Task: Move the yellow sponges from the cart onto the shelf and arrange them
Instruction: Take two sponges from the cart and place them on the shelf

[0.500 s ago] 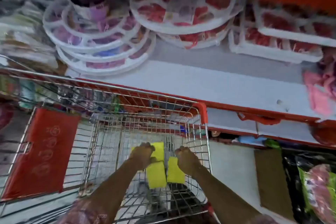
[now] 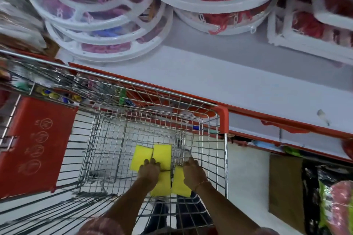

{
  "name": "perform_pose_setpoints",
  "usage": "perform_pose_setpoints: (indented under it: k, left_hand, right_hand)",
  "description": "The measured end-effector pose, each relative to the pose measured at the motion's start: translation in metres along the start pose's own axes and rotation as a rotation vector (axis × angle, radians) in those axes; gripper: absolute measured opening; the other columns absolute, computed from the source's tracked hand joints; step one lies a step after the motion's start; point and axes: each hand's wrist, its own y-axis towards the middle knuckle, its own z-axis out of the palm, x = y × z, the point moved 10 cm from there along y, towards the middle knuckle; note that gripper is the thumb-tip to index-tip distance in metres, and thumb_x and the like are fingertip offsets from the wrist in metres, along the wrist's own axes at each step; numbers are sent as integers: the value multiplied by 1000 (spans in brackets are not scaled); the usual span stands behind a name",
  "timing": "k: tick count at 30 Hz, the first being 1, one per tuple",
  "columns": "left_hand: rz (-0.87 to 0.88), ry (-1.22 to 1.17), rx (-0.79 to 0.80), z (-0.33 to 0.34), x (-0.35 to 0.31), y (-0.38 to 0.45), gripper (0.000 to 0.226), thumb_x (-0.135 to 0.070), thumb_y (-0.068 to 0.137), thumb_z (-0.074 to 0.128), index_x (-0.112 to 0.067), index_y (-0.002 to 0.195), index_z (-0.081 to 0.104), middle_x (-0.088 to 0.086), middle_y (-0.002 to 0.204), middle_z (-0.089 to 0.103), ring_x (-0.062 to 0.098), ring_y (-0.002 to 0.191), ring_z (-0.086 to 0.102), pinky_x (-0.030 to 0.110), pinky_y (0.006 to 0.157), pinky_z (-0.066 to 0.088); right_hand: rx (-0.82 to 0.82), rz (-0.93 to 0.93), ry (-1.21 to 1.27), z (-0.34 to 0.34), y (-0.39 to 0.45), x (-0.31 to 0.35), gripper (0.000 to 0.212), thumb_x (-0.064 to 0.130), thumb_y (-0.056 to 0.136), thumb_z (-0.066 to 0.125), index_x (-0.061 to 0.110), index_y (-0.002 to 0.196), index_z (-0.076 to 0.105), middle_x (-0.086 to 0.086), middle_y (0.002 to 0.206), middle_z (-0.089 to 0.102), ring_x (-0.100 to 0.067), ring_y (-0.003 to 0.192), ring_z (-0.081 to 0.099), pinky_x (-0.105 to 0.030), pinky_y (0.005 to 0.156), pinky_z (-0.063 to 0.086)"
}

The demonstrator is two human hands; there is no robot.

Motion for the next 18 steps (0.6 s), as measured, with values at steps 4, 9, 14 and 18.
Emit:
perform_pose_setpoints:
  k: [4, 9, 14, 18]
  left_hand:
    - [-10, -254, 46, 3, 6, -9, 49, -19, 84, 66, -13, 131, 52, 11, 140, 45, 28, 129, 45, 36, 101, 46]
    - [38, -597, 13, -22, 23, -28, 44, -18, 73, 76, -18, 115, 64, 4, 123, 64, 21, 115, 59, 22, 85, 44]
    - [198, -737, -103, -94, 37, -50, 33, -20, 74, 79, -29, 98, 60, -4, 102, 64, 19, 107, 61, 24, 92, 50]
    - [319, -886, -170, -174, 37, -82, 34, -11, 77, 76, -20, 107, 62, -3, 105, 61, 15, 99, 61, 26, 88, 54]
  right_hand:
    - [-2, 23, 91, -8, -4, -1, 43, -3, 84, 57, 0, 127, 52, -20, 139, 44, -33, 125, 49, -38, 98, 49]
    - [-15, -20, 270, -34, -25, 7, 42, 14, 78, 69, 4, 117, 56, -21, 119, 60, -33, 113, 57, -30, 76, 46]
    - [-217, -107, 491, -101, -62, 12, 44, 25, 77, 71, 12, 117, 60, -9, 120, 64, -23, 108, 59, -23, 76, 42]
    - [-368, -142, 651, -172, -92, 10, 43, 31, 76, 74, 18, 116, 63, 1, 117, 66, -12, 103, 61, -22, 87, 50]
